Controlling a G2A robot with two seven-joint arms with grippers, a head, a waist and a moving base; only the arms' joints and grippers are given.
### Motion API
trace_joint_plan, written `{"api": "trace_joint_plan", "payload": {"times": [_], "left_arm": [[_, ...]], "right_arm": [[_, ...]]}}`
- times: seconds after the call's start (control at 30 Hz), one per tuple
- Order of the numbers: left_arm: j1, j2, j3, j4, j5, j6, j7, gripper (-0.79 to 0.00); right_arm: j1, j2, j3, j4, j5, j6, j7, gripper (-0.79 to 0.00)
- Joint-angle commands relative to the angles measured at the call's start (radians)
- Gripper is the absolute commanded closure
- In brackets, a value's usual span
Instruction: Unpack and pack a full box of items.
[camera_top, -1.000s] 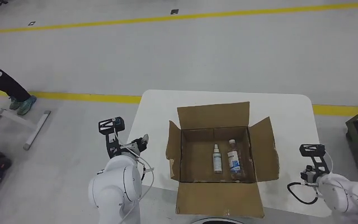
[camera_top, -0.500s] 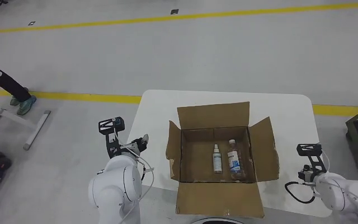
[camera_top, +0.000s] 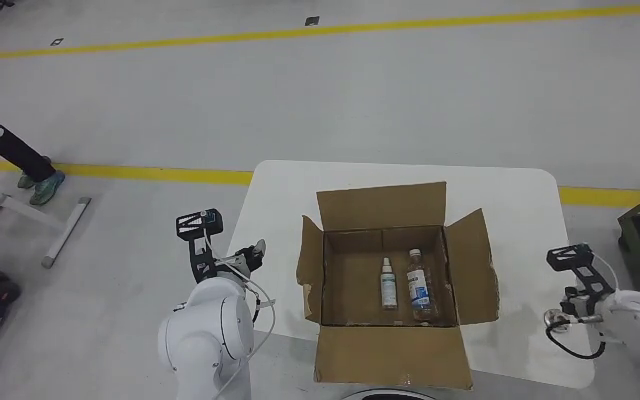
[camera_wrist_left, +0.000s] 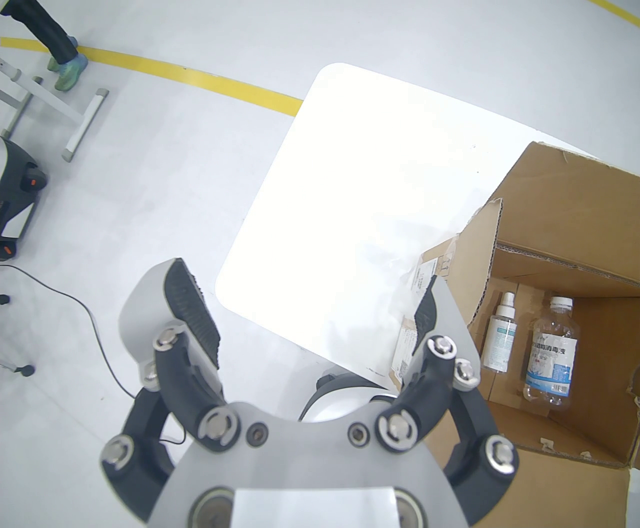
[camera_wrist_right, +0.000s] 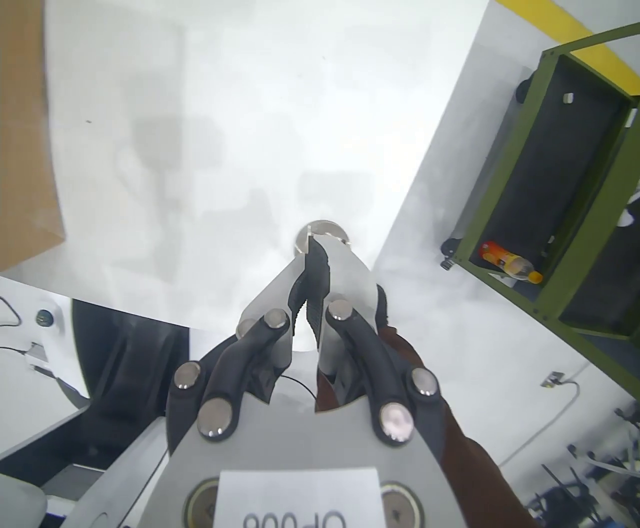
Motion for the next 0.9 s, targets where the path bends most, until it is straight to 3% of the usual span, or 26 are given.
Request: {"api": "trace_joint_plan", "payload": {"times": [0.0, 0.1, 0.33, 0.87], "left_arm": [[0.0, 0.0, 0.0, 0.0, 0.0, 0.0, 0.0, -0.785], [0.0, 0.0, 0.0, 0.0, 0.0, 0.0, 0.0, -0.785], [0.0, 0.0, 0.0, 0.0, 0.0, 0.0, 0.0, -0.785], [0.0, 0.0, 0.0, 0.0, 0.0, 0.0, 0.0, -0.785]], "right_arm": [[0.012, 0.003, -0.004, 0.02, -0.031, -0.01, 0.006, 0.0], [0.024, 0.004, -0.011, 0.049, -0.01, -0.023, 0.015, -0.015], [0.04, 0.007, -0.035, 0.111, -0.013, -0.037, 0.012, -0.219], [0.072, 0.012, -0.075, 0.21, -0.027, -0.025, -0.015, -0.372]]}}
